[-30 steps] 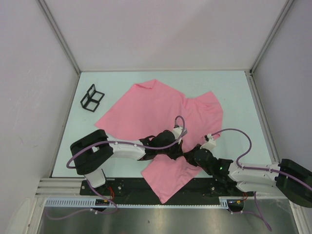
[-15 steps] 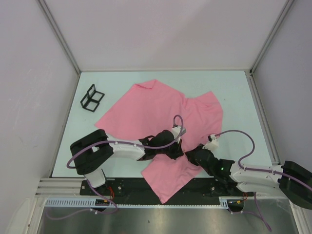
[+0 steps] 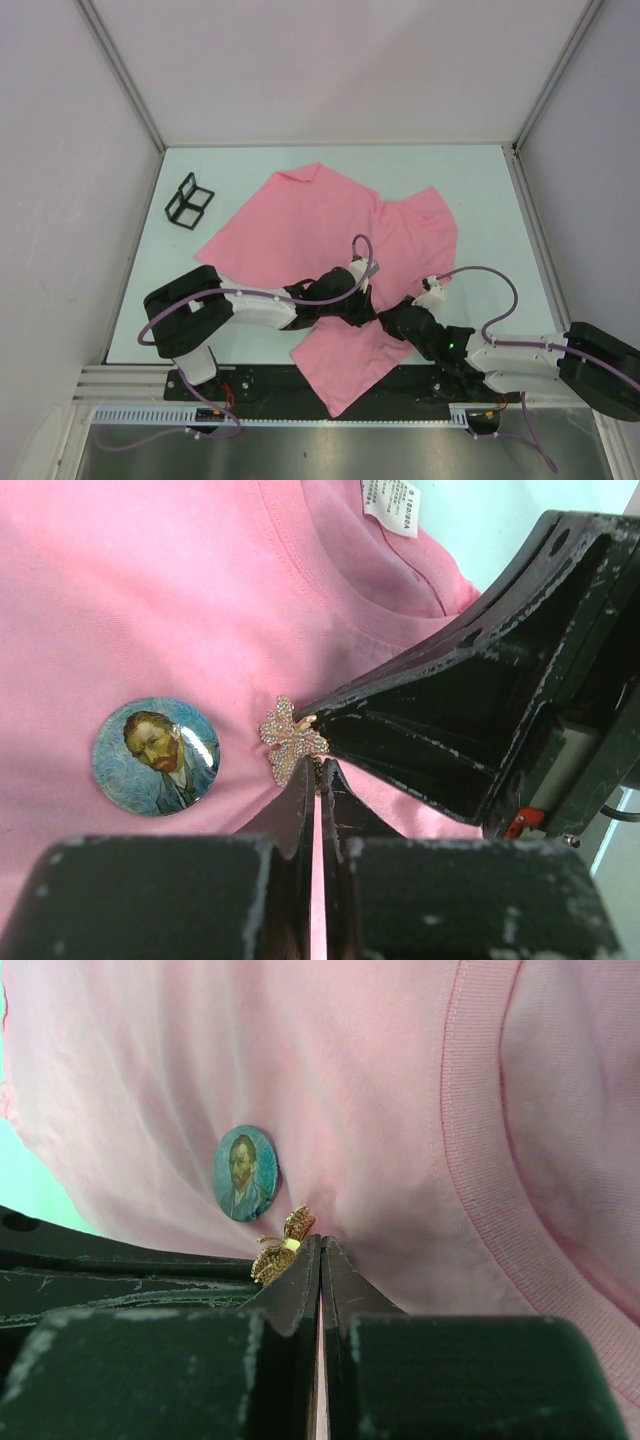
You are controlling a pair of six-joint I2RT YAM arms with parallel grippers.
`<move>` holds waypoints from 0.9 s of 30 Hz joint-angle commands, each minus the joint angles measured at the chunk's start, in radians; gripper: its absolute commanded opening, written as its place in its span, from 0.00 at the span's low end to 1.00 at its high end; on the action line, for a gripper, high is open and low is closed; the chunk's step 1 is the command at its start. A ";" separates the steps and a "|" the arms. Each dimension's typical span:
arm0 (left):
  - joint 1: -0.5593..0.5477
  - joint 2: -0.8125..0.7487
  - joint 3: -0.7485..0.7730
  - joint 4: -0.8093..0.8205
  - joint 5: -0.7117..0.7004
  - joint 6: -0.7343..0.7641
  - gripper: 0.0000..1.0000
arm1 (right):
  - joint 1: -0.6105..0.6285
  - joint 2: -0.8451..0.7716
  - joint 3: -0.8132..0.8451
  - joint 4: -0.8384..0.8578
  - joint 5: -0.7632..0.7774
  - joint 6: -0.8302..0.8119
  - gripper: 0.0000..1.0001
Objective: Remove the brooch from the garment
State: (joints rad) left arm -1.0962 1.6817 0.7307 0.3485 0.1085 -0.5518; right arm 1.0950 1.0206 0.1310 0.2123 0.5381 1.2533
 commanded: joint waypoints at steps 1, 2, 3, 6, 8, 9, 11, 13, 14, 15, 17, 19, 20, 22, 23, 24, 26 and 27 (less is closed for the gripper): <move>-0.007 0.032 -0.028 -0.036 0.054 -0.045 0.00 | 0.016 0.018 0.009 0.068 0.031 -0.014 0.00; -0.008 0.033 -0.028 -0.036 0.053 -0.045 0.00 | 0.017 0.021 0.009 0.070 0.026 -0.012 0.00; -0.007 0.033 -0.030 -0.037 0.053 -0.046 0.00 | 0.020 0.024 0.010 0.075 0.025 -0.009 0.00; -0.008 0.033 -0.031 -0.036 0.053 -0.050 0.00 | 0.034 0.021 0.012 0.075 0.028 0.001 0.00; -0.008 0.033 -0.033 -0.036 0.049 -0.054 0.00 | 0.043 0.016 0.016 0.071 0.036 0.006 0.00; -0.007 0.032 -0.033 -0.036 0.048 -0.057 0.00 | 0.049 0.018 0.019 0.067 0.039 0.009 0.00; -0.008 0.035 -0.034 -0.032 0.053 -0.057 0.00 | 0.060 0.022 0.022 0.075 0.051 0.005 0.00; -0.008 0.038 -0.033 -0.029 0.060 -0.059 0.01 | 0.062 0.033 0.030 0.081 0.054 -0.015 0.00; -0.008 0.038 -0.033 -0.028 0.060 -0.059 0.01 | 0.060 0.036 0.033 0.091 0.056 -0.023 0.00; -0.008 0.038 -0.034 -0.025 0.065 -0.060 0.01 | 0.060 0.047 0.036 0.099 0.057 -0.034 0.00; -0.008 0.042 -0.036 -0.020 0.076 -0.059 0.00 | 0.060 0.061 0.036 0.127 0.062 -0.066 0.00; -0.008 0.047 -0.037 -0.014 0.082 -0.057 0.00 | 0.062 0.070 0.036 0.145 0.066 -0.092 0.00; -0.008 0.049 -0.039 -0.014 0.080 -0.057 0.00 | 0.062 0.072 0.033 0.169 0.068 -0.118 0.00; -0.007 0.050 -0.043 -0.011 0.088 -0.057 0.00 | 0.060 0.070 0.024 0.206 0.066 -0.153 0.00; -0.008 0.050 -0.045 -0.009 0.092 -0.056 0.00 | 0.060 0.070 0.022 0.232 0.072 -0.187 0.00; -0.007 0.050 -0.045 -0.006 0.094 -0.056 0.00 | 0.062 0.072 0.022 0.243 0.074 -0.207 0.00; -0.008 0.050 -0.047 -0.008 0.097 -0.053 0.00 | 0.060 0.078 0.022 0.280 0.066 -0.233 0.00; -0.007 0.047 -0.048 -0.014 0.097 -0.047 0.00 | 0.059 0.078 0.021 0.295 0.062 -0.251 0.00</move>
State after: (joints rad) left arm -1.0866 1.6855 0.7143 0.3832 0.1238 -0.5789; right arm 1.1492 1.0908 0.1322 0.3054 0.5777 1.0840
